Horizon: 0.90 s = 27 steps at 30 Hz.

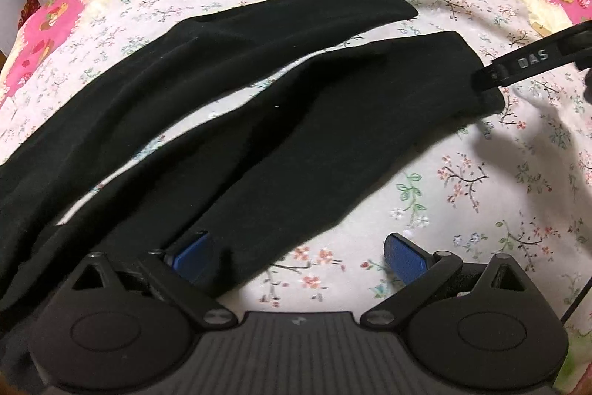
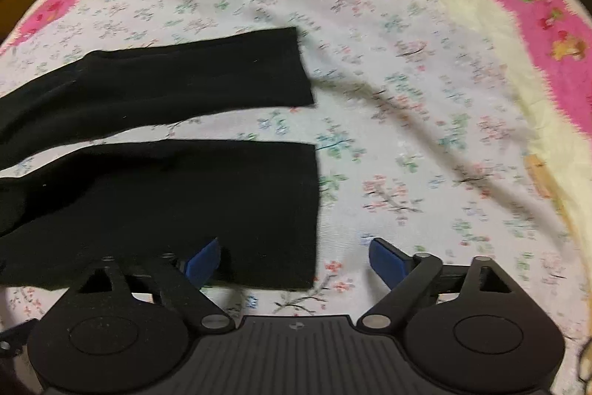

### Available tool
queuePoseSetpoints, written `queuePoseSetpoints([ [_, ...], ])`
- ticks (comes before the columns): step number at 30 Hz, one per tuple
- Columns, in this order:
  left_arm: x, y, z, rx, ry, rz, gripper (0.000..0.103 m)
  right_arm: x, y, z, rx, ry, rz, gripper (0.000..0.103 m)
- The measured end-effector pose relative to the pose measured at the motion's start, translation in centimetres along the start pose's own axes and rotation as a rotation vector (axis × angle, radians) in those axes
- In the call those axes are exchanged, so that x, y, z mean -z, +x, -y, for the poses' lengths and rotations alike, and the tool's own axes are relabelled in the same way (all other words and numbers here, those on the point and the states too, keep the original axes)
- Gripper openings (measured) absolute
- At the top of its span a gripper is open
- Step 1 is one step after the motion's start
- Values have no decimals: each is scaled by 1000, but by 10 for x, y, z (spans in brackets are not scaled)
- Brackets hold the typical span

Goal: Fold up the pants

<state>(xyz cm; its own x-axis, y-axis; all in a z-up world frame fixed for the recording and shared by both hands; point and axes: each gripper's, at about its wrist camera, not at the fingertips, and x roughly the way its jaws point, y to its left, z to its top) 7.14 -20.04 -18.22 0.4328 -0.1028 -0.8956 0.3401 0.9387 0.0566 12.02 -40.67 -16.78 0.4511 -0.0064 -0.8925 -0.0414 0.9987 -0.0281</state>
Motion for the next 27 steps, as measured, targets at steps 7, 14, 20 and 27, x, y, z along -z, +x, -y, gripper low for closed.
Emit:
queuePoseSetpoints([
  [7,5,4,12,-2,-4,-6,103,6,20,5,-162,101,-94,43],
  [14,5,8,16,-71,30,38,103,8,23,-7,-146,52,-86,46],
  [20,3,19,15,-103,56,43,98,5,18,-9,-161,49,-86,0],
  [27,0,25,17,-102,75,40,51,15,-13,17,-256,137,-111,0],
])
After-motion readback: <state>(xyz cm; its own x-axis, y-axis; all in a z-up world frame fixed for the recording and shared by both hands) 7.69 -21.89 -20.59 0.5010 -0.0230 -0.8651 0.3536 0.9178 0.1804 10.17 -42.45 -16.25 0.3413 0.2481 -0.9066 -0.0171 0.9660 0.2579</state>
